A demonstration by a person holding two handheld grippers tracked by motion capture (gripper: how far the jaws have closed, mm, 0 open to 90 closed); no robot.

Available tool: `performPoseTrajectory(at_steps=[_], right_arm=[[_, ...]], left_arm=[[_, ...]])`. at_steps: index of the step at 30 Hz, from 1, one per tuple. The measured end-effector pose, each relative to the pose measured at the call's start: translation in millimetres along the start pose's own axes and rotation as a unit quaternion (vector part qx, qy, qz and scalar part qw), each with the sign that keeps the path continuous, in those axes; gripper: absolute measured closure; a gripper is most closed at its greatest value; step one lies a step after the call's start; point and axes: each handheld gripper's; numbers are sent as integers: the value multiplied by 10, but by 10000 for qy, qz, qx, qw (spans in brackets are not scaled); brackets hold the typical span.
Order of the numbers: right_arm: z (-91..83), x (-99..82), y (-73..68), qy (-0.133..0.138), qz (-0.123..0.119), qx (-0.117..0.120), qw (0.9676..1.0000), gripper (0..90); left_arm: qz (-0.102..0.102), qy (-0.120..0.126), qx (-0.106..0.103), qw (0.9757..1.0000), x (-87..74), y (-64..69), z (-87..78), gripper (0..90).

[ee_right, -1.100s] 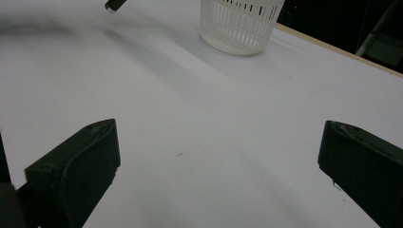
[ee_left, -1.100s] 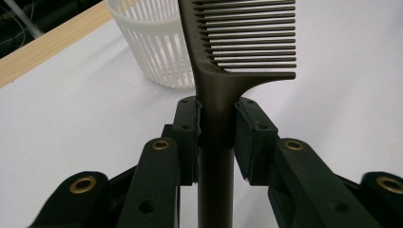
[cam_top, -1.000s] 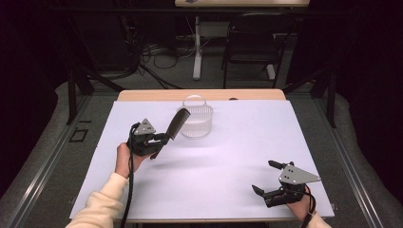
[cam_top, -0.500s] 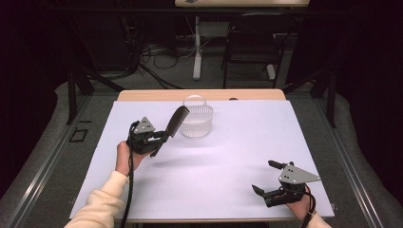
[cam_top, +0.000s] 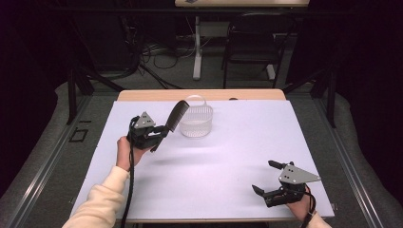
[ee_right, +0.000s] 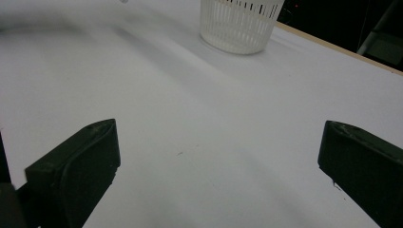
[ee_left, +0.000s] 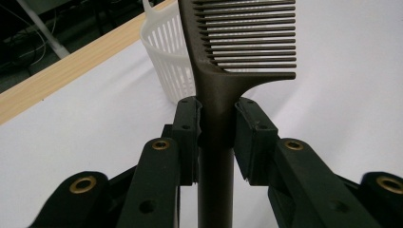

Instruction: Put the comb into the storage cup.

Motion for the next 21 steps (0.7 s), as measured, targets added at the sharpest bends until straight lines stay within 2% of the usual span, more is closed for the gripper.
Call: performPoseTrajectory(at_steps=[21], right_arm=[[0, 0, 0, 3, 10, -3, 10000, 0]], left_arm=[[21, 25, 135, 9999, 168, -98, 12, 718]])
Point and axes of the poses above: each handheld gripper's, and its own axes: z roughly forward along the jaws, x roughly out of its top, y roughly to its right, and after that the axes turned 13 degrees about -x, right-handed
